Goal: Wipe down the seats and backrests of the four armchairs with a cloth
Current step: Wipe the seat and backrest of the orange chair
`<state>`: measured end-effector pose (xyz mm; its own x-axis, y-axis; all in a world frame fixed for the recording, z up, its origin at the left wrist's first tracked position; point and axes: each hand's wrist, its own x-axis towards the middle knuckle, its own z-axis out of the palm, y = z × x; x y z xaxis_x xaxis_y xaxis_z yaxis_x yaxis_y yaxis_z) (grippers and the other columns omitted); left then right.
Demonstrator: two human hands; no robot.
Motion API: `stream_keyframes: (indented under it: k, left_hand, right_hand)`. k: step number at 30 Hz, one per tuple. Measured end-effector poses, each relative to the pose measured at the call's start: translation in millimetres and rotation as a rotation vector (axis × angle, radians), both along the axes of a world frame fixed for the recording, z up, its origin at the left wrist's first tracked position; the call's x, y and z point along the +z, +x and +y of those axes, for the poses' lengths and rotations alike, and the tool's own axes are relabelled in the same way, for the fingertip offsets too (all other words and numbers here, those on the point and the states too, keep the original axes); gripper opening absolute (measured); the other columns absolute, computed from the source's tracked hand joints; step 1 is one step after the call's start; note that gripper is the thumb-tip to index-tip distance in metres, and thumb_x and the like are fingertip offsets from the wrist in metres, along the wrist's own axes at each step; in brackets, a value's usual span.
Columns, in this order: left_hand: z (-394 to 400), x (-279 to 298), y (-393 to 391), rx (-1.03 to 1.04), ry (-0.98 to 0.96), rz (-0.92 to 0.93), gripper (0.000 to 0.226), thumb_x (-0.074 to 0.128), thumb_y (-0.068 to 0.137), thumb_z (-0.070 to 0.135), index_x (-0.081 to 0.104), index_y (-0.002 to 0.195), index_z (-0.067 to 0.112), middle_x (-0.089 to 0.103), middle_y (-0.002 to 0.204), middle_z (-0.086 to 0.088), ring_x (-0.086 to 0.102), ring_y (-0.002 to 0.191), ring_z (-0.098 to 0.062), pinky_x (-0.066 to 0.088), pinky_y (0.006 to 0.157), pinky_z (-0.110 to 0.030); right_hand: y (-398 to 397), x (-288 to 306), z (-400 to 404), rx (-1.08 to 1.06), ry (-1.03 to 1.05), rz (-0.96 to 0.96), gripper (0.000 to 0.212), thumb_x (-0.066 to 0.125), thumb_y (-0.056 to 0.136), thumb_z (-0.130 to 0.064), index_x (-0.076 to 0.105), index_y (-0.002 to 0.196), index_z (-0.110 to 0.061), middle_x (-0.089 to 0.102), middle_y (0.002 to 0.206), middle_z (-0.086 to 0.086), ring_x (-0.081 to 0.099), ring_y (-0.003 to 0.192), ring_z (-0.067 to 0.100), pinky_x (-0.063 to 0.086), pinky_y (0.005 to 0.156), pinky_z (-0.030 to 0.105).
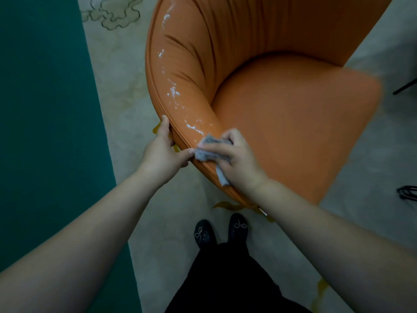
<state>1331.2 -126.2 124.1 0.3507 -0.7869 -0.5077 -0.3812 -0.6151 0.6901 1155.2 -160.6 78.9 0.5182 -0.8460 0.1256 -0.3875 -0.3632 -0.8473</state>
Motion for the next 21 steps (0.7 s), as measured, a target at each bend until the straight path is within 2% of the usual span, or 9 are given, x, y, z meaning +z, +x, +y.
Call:
stream_keyframes:
  k: [2,4,7,12,14,16,18,20,21]
  left_hand:
    - [1.5,2.0,1.5,0.032,-0.006,0.071,0.099,0.069,0.087,0.011,-0.002,0.153,0.031,0.044,0.146,-0.013,0.056,0.121,-0.027,0.058,0.065,-0.022]
    - [1.7,4.7,3.5,0.037,-0.002,0.120,0.098,0.066,0.088,0.007,-0.002,0.153,0.033,0.043,0.147,-0.013,0.056,0.121,-0.028,0.058,0.066,-0.023]
    - [1.7,9.1,3.8,0.015,0.020,0.127,0.105,0.071,0.085,0.007,-0.006,0.152,0.034,0.040,0.149,-0.010,0.053,0.124,-0.025,0.059,0.068,-0.023]
    - [0.0,8.4,0.2,-0.023,0.011,0.018,0.116,0.079,0.077,0.017,-0.007,0.152,0.030,0.043,0.147,-0.006,0.055,0.123,-0.021,0.057,0.078,-0.029]
    - [-0.5,6.8,-0.3,-0.030,0.008,-0.024,0.116,0.081,0.075,0.019,-0.005,0.153,0.028,0.047,0.145,-0.006,0.056,0.122,-0.021,0.054,0.091,-0.037]
    - [-0.3,5.9,-0.7,-0.027,0.011,-0.037,0.117,0.082,0.073,0.021,-0.003,0.154,0.027,0.050,0.142,-0.005,0.058,0.120,-0.020,0.050,0.097,-0.039]
    - [-0.5,6.1,-1.7,-0.026,0.012,-0.038,0.119,0.084,0.071,0.024,-0.002,0.154,0.026,0.049,0.144,-0.004,0.055,0.123,-0.018,0.046,0.100,-0.029]
    - [-1.2,7.4,-3.7,-0.041,0.023,-0.066,0.122,0.085,0.069,0.026,-0.003,0.154,0.024,0.046,0.146,-0.004,0.052,0.127,-0.018,0.040,0.096,-0.016]
    - [-1.5,7.7,-4.7,-0.049,0.027,-0.081,0.123,0.085,0.069,0.026,-0.003,0.154,0.024,0.045,0.146,-0.004,0.051,0.127,-0.018,0.039,0.096,-0.017]
  right_hand:
    - [12.8,1.3,-14.9,0.004,0.031,-0.016,0.033,0.069,0.080,0.001,0.072,0.108,-0.016,0.038,0.089,0.009,0.044,0.086,0.020,0.035,0.080,0.012]
    - [7.0,-1.0,-12.8,0.007,0.039,-0.033,0.034,0.068,0.081,0.001,0.070,0.111,-0.015,0.038,0.090,0.009,0.044,0.086,0.018,0.033,0.081,0.008]
    - [-21.1,-8.3,8.0,-0.006,0.037,-0.059,0.043,0.067,0.080,0.004,0.062,0.119,-0.016,0.041,0.090,0.016,0.046,0.086,0.021,0.037,0.081,0.012]
    - [-11.4,-15.1,-4.3,-0.050,0.047,-0.042,0.049,0.069,0.079,0.005,0.061,0.117,-0.024,0.045,0.090,0.016,0.049,0.086,0.021,0.039,0.082,0.012]
    - [7.6,-14.0,-25.3,-0.031,0.053,-0.056,0.044,0.069,0.079,0.005,0.065,0.116,-0.019,0.042,0.090,0.013,0.047,0.085,0.012,0.037,0.083,0.008]
    - [21.2,-12.9,-41.0,-0.028,0.073,-0.083,0.037,0.068,0.081,0.001,0.068,0.114,-0.015,0.039,0.090,0.007,0.043,0.083,0.004,0.034,0.083,0.005]
    - [20.1,-11.1,-40.5,-0.023,0.110,-0.098,0.039,0.067,0.082,0.001,0.066,0.116,-0.019,0.039,0.092,0.005,0.044,0.085,0.008,0.036,0.085,0.007]
    - [3.9,-12.5,-26.7,0.004,0.123,-0.106,0.046,0.066,0.082,0.002,0.062,0.119,-0.024,0.039,0.094,0.007,0.044,0.088,0.010,0.037,0.087,0.009]
    - [-5.3,-13.2,-17.8,0.018,0.115,-0.106,0.047,0.066,0.082,0.003,0.060,0.119,-0.026,0.040,0.094,0.008,0.044,0.089,0.010,0.037,0.086,0.009]
